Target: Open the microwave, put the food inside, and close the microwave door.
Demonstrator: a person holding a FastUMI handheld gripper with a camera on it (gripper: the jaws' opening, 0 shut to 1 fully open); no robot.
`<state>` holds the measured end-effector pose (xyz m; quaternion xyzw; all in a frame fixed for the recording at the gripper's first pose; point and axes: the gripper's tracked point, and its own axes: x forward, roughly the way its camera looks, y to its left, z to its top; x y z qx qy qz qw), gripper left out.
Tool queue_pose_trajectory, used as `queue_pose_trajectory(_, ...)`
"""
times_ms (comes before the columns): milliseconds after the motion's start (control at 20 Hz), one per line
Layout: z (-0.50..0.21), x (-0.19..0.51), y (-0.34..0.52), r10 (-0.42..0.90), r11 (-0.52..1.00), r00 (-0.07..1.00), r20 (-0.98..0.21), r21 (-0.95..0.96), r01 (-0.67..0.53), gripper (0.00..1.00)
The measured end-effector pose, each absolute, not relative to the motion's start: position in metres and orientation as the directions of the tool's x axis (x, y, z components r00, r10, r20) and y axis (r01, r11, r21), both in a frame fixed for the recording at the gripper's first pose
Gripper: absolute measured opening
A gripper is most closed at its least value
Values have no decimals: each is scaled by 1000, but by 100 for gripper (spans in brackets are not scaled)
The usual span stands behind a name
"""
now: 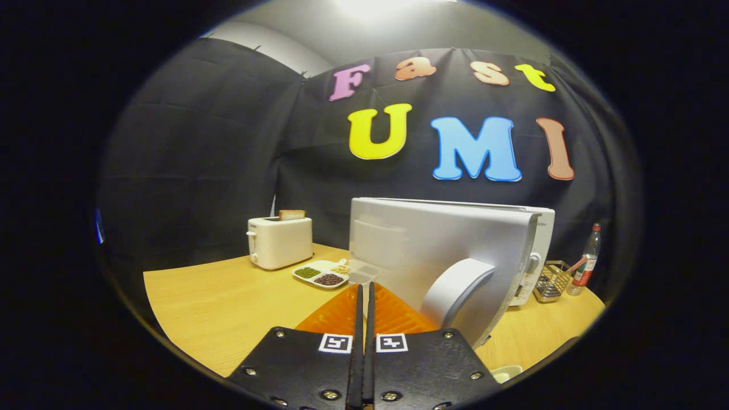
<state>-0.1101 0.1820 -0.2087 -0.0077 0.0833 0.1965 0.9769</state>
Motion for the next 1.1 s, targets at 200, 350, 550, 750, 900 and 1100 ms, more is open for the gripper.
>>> queue_pose_trajectory(200, -204, -70, 133, 247, 969, 957, -153, 14, -248, 1)
queue_pose_trajectory(350, -206, -47, 105, 176, 984, 971, -161, 34, -172, 1)
queue_pose_trajectory(550, -210, -12, 79, 95, 995, 982, -162, 3, -96, 1)
queue_pose_trajectory(750, -217, 21, 71, 59, 998, 981, -186, -7, -61, 1)
queue_pose_trajectory(900, -225, 34, 67, 35, 999, 980, -194, -10, -38, 1)
queue_pose_trajectory(1100, -234, 49, 58, 16, 1000, 977, -213, 7, -15, 1)
